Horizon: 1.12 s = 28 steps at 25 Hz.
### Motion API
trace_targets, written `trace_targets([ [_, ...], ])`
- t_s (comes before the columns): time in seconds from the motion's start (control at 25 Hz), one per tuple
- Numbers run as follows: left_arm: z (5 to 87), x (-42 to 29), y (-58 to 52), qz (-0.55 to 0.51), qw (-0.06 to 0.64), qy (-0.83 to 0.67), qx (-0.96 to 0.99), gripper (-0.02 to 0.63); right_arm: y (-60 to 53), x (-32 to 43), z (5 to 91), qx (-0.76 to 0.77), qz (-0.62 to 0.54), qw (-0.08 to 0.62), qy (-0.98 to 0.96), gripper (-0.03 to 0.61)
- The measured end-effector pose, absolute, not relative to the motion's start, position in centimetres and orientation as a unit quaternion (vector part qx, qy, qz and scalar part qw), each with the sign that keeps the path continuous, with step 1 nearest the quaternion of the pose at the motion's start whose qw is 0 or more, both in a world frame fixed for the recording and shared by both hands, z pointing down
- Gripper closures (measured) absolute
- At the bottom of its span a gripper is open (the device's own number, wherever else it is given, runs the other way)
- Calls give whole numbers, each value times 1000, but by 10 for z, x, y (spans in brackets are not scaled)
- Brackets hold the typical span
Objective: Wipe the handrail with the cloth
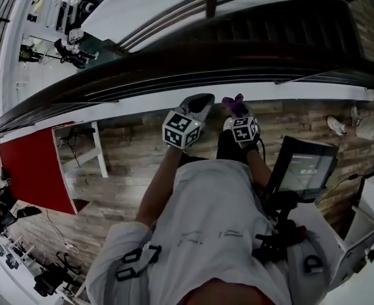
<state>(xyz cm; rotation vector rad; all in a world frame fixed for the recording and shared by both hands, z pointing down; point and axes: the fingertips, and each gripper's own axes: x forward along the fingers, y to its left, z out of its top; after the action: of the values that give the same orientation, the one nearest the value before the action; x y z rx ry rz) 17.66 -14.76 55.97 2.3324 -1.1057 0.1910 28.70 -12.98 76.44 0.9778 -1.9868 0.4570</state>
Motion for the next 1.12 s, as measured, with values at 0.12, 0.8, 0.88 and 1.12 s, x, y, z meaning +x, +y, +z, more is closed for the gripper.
trace_targets([
  [0.12, 537, 132, -122, 53, 252, -427, 867, 615, -107, 222, 728, 366, 177, 394, -824, 506],
  [0.8, 409, -73, -33, -46, 92, -588, 802, 615, -48, 44, 527, 328, 86, 215, -916, 506],
  [0.88, 407, -70, -21, -49, 85, -597, 796, 615, -45, 44, 507, 328, 70, 193, -922, 506],
  [1.12, 395, 6, 33, -34, 74, -590, 803, 615, -3, 110, 445, 356, 41, 120, -926, 506],
])
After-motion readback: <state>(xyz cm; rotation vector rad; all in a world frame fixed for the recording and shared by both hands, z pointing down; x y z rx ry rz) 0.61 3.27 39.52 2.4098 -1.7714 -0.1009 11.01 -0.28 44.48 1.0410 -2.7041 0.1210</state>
